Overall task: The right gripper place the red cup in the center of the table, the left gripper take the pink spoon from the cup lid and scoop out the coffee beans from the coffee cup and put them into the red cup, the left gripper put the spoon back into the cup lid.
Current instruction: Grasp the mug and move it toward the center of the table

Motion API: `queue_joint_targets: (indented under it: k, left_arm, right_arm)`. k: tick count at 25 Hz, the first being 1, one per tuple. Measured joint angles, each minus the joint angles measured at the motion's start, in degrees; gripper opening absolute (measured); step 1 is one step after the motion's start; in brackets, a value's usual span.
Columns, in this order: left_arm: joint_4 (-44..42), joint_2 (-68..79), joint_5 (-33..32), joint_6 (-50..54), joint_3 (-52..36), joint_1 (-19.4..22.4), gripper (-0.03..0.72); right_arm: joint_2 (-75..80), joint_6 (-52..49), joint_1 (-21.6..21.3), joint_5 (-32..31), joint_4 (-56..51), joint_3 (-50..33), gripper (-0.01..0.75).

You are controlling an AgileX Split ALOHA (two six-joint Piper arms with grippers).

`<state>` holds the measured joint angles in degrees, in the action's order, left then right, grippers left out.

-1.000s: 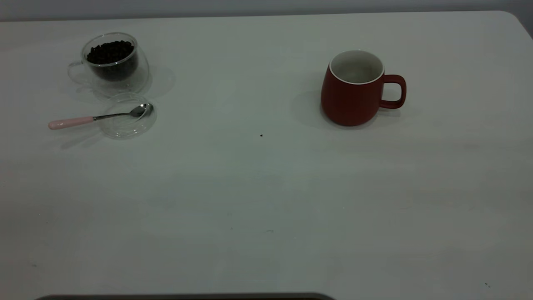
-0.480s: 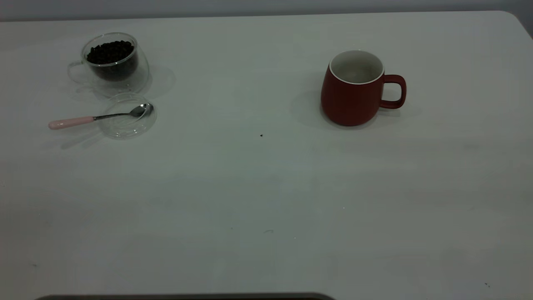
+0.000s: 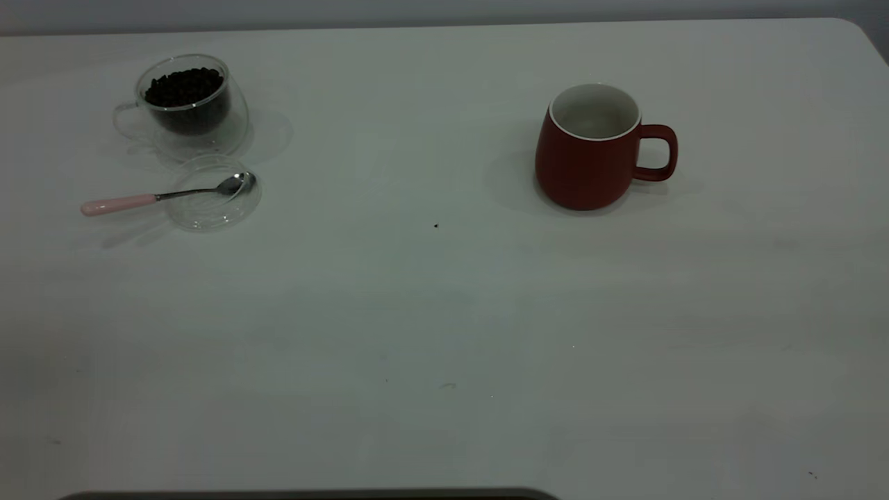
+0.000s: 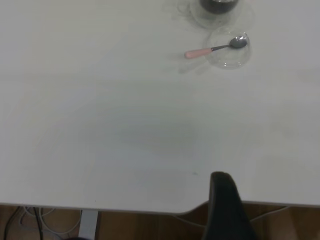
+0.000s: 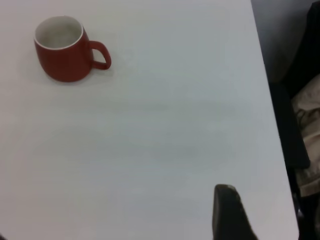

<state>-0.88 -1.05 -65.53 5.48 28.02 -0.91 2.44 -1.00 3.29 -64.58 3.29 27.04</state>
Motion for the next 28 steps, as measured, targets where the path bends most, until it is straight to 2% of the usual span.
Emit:
queue_joint_targets:
  k: [4, 9, 13, 15, 23, 28]
  left_arm:
    - [0.0, 0.0, 0.0, 0.0, 0.0, 0.0, 0.505]
    - [0.0, 0.0, 0.0, 0.0, 0.0, 0.0, 0.505]
    - [0.0, 0.0, 0.0, 0.0, 0.0, 0.0, 0.505]
    - [0.0, 0.0, 0.0, 0.0, 0.0, 0.0, 0.505]
    - [0.0, 0.0, 0.0, 0.0, 0.0, 0.0, 0.505]
    - [0.0, 0.0, 0.0, 0.0, 0.0, 0.0, 0.505]
  right_arm:
    - [6.86, 2.67, 0.0, 2.72, -3.29, 0.66, 0.472]
    - [25.18, 11.61, 0.0, 20.58, -10.66, 1.21, 0.549]
    - [42.27, 22.0, 0.0, 33.91, -14.71, 3.0, 0.564]
    - [50.19, 25.97, 0.0, 38.13, -16.05, 5.23, 0.564]
    - [79.49, 36.35, 0.0, 40.91, -21.1, 19.1, 0.564]
    - [95.6, 54.52, 0.0, 43.3, -25.49, 27.96, 0.564]
